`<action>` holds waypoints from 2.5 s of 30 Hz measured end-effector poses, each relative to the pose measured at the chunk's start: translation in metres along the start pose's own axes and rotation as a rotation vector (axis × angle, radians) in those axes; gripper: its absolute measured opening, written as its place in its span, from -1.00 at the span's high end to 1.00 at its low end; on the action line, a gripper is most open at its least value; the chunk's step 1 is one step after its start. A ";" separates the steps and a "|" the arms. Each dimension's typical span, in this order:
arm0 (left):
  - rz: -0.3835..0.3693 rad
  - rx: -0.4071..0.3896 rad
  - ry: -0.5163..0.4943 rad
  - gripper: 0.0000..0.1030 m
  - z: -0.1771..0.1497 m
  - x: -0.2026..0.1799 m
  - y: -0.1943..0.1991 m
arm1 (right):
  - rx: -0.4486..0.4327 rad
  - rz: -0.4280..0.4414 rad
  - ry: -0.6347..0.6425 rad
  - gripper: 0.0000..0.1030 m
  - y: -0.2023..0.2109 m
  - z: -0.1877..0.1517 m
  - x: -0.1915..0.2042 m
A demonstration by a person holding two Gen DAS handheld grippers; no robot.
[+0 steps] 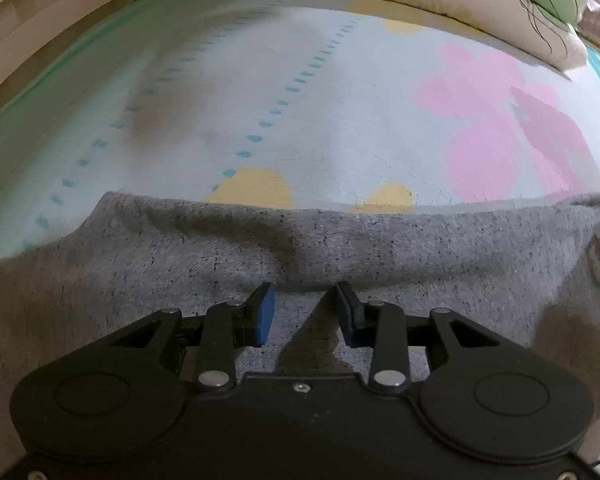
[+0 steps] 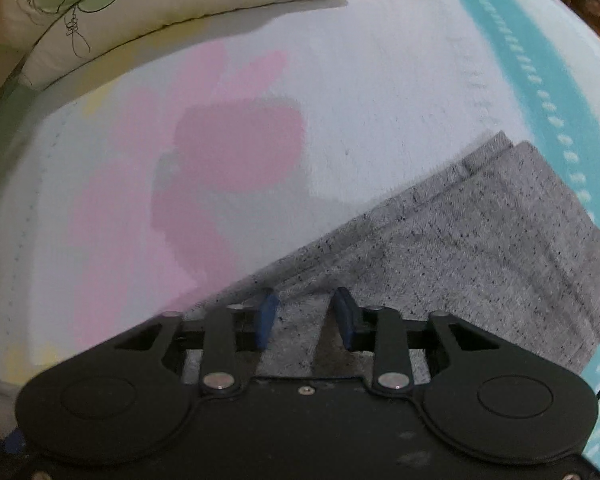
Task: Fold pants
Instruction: 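Smooth the folded sweatpants with the left tool while the right gripper closes on the edge, then open the right gripper and move it to the grey pant leg hem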
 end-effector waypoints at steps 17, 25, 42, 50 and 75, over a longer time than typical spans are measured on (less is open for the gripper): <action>0.091 -0.010 0.121 0.11 0.025 0.036 -0.010 | -0.049 0.172 0.401 0.43 0.018 -0.022 0.061; 0.123 -0.022 0.095 0.10 0.029 0.041 -0.018 | 0.006 0.206 0.593 0.31 0.012 -0.036 0.098; 0.081 -0.041 0.083 0.19 0.015 0.043 0.023 | -0.187 0.177 0.358 0.83 0.008 -0.037 0.098; -0.013 -0.041 -0.004 0.19 0.011 0.009 0.042 | -0.259 0.074 0.125 0.41 0.060 -0.034 -0.024; -0.183 0.015 -0.170 0.18 -0.008 -0.140 0.031 | -0.218 0.041 -0.238 0.18 0.074 -0.088 -0.201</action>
Point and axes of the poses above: each gripper's, at about its wrist camera, not at the fingertips, and y roughly against the way its jaws point, x to its left, z to its top, the point moved 2 cm from there along -y, roughly the way its jaws point, and after that the axes turned 4 degrees about y, right-handed, at the moved point
